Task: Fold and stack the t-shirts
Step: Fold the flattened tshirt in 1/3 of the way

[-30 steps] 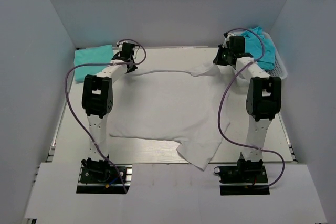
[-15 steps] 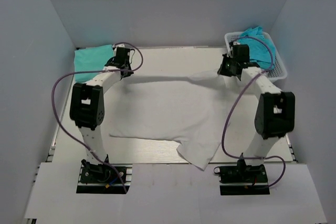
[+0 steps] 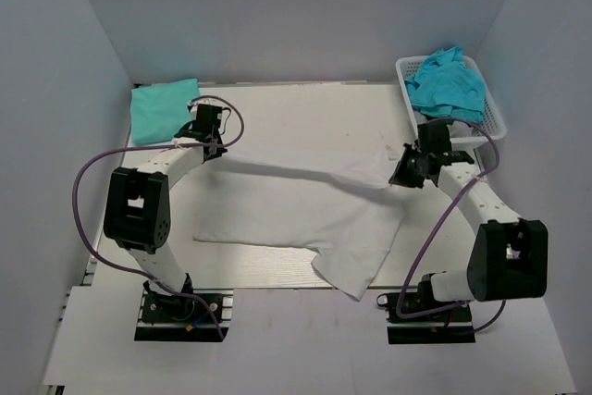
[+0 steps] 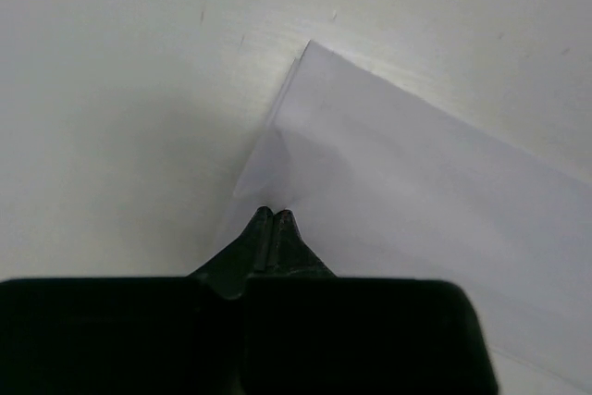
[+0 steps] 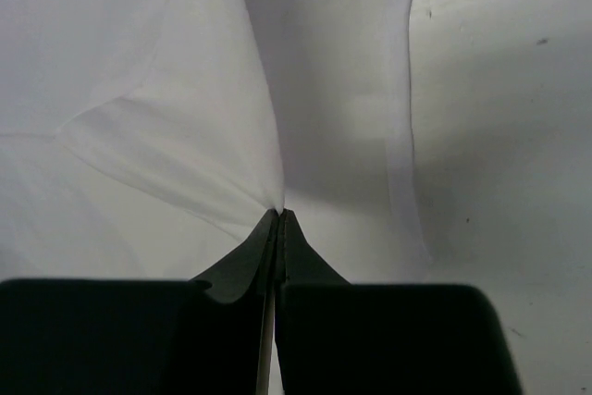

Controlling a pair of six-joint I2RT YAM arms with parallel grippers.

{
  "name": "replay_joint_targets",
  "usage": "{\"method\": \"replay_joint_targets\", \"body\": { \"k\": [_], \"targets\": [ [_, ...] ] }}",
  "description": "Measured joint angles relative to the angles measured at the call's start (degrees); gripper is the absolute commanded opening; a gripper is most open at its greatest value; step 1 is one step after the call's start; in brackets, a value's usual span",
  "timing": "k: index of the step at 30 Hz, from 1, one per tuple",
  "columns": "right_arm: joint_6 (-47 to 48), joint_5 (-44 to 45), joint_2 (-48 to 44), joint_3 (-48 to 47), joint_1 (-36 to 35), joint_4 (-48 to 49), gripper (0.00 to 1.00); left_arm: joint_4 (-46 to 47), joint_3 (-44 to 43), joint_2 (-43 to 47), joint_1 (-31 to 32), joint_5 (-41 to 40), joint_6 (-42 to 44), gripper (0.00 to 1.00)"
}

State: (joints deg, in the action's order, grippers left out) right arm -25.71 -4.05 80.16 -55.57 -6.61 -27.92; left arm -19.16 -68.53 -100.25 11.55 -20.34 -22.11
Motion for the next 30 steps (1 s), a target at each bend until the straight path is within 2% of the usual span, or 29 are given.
{"method": "replay_joint_targets", "body": {
  "k": [2,3,4,5,6,7,8,11,13,14,18,23,26,30],
  "targets": [
    [-2.29,-0.70,-2.23,3.21,0.00,-0.22,0.00,-1.46,2.47,1.11,0.00,-0.04,-1.95,0.00],
    [-3.41,-1.14,-3.50,5.33,0.00,-0.15,0.00,-2.71,3.41,1.62,0.00,-0.20,-3.26,0.05],
    [-4.39,-1.73,-4.46,7.32,0.00,-0.13,0.00,-4.00,4.00,1.92,0.00,-0.42,-4.74,0.34],
    [-5.73,-2.29,-5.53,9.86,0.00,0.42,0.15,-5.60,4.46,2.21,0.00,-0.66,-6.08,0.49],
    [-7.08,-2.69,-6.43,12.24,0.00,0.92,0.25,-6.95,4.66,2.29,0.00,-0.87,-7.21,0.64],
    [-8.07,-3.15,-7.30,14.82,0.00,1.14,0.38,-7.91,4.74,2.32,-0.02,-1.14,-8.31,0.79],
    [-8.92,-3.56,-8.07,17.09,0.00,1.05,0.63,-9.16,4.74,2.32,-0.07,-1.31,-9.25,0.97],
    [-10.01,-4.02,-10.32,21.38,0.00,0.59,0.80,-13.94,4.37,2.32,-0.11,-2.10,-12.72,1.00],
    [-9.66,-3.96,-12.04,21.35,0.00,0.17,0.82,-17.99,2.95,2.29,-0.11,-2.73,-14.49,1.00],
    [-9.14,-3.72,-12.81,20.50,0.00,0.02,0.90,-19.58,1.86,2.29,-0.13,-2.95,-15.04,1.00],
    [-6.86,-3.21,-13.35,13.11,0.00,0.52,0.90,-21.49,-3.06,3.17,-0.15,-2.56,-16.04,1.00],
    [-6.03,-5.20,-10.16,6.71,-0.31,8.07,0.90,-15.50,-5.77,4.85,-0.15,3.23,-14.23,1.00],
    [-6.01,-6.67,-5.20,5.68,-0.76,11.69,0.90,-11.89,-8.09,1.90,-0.09,7.19,-13.20,1.00],
    [-5.46,-7.23,4.98,3.06,-1.55,14.64,0.90,-8.46,-11.56,-6.21,-0.11,10.99,-12.57,1.00]
  ]
}}
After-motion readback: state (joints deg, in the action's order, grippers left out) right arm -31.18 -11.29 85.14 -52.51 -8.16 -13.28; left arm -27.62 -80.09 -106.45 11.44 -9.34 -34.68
